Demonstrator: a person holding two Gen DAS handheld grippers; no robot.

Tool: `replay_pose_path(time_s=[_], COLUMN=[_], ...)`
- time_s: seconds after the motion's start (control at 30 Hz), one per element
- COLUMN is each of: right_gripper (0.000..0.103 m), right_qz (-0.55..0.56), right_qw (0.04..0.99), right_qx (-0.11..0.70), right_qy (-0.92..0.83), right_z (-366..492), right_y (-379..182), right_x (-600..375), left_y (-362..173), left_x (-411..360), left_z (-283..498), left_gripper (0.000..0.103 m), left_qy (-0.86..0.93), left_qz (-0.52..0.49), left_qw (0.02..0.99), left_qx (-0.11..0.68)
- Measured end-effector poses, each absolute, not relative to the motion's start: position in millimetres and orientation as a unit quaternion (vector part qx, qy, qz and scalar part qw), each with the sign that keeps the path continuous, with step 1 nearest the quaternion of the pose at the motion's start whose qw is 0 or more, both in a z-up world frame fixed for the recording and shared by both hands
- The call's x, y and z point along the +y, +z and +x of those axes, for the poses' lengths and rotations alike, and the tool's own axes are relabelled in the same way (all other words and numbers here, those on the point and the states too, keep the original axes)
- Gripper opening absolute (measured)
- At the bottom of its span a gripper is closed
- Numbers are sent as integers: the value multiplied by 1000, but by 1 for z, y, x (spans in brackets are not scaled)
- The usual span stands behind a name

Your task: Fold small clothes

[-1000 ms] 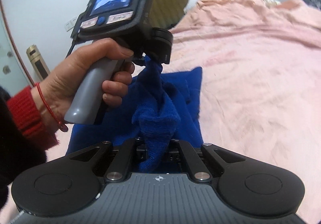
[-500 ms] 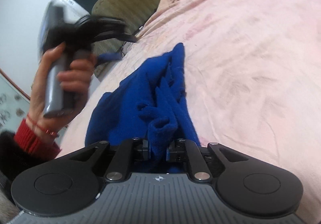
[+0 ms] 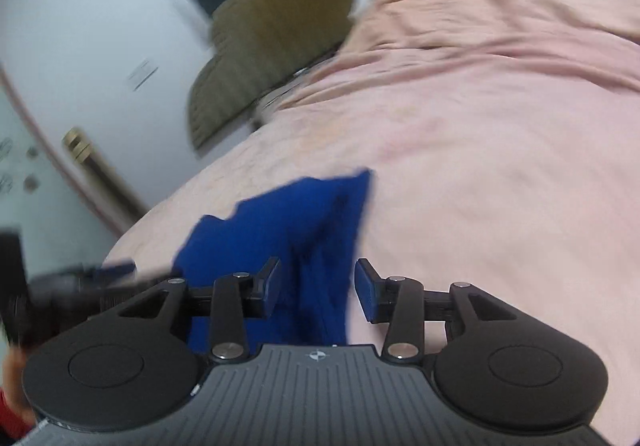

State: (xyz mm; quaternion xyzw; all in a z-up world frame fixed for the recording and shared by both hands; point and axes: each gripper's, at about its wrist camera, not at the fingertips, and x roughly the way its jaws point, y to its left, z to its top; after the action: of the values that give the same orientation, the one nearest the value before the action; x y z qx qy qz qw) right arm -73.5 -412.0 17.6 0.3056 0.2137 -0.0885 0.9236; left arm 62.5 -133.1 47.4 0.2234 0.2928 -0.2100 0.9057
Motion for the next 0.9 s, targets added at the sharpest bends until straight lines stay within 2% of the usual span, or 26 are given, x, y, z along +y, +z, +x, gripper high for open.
replay_pose_path(time_s=[0.03, 0.07, 0.13, 0.17, 0.2, 0.23, 0.27, 0.3, 0.43, 0.47, 0.57, 0.67, 0.8, 0.83, 0.87, 0.9], right_gripper=[47, 59, 64, 61, 38, 20, 12, 9, 10, 23, 34, 34, 34, 34, 27, 8], right_qz=[302, 301, 320, 339, 356, 368, 371, 365, 336, 344, 321, 294, 297, 295, 295, 295], right_qw=[924, 922, 908, 897, 888, 882, 881, 886, 896, 891, 906, 915, 909, 907, 904, 903], right_qx=[218, 233, 263, 279, 290, 292, 290, 279, 273, 276, 248, 246, 284, 293, 301, 304], right_qy=[-81, -75, -63, -49, -38, -39, -49, -55, -102, -104, -119, -127, -75, -68, -71, -76], right_z=[-56, -36, 3, 22, 33, 40, 41, 39, 30, 26, -1, -37, -69, -74, -79, -83], right_y=[20, 20, 12, 3, -2, -6, -7, -5, -10, -12, 2, 11, 0, -4, -8, -12], right_x=[-417, -423, -437, -445, -450, -453, -455, -457, -458, -458, -446, -430, -414, -409, -405, -402], left_y=[44, 41, 36, 34, 33, 33, 32, 32, 26, 27, 28, 22, 16, 15, 15, 17], left_x=[-135, -138, -143, -144, -145, -145, -143, -141, -142, -141, -132, -124, -114, -112, -110, -108], left_z=[57, 53, 48, 46, 44, 41, 38, 35, 32, 30, 26, 26, 18, 17, 15, 13], left_gripper=[81, 81, 81, 81, 81, 81, 81, 81, 81, 81, 81, 81, 81, 81, 81, 81], left_qy=[-210, -207, -200, -198, -199, -202, -205, -210, -224, -227, -237, -238, -241, -240, -239, -239], left_qz=[230, 238, 253, 257, 260, 263, 266, 267, 276, 275, 259, 250, 246, 245, 243, 240], left_qw=[905, 905, 905, 904, 903, 902, 902, 901, 893, 893, 893, 888, 886, 887, 887, 888], left_qx=[288, 285, 279, 278, 278, 276, 272, 269, 278, 275, 281, 305, 309, 310, 311, 312])
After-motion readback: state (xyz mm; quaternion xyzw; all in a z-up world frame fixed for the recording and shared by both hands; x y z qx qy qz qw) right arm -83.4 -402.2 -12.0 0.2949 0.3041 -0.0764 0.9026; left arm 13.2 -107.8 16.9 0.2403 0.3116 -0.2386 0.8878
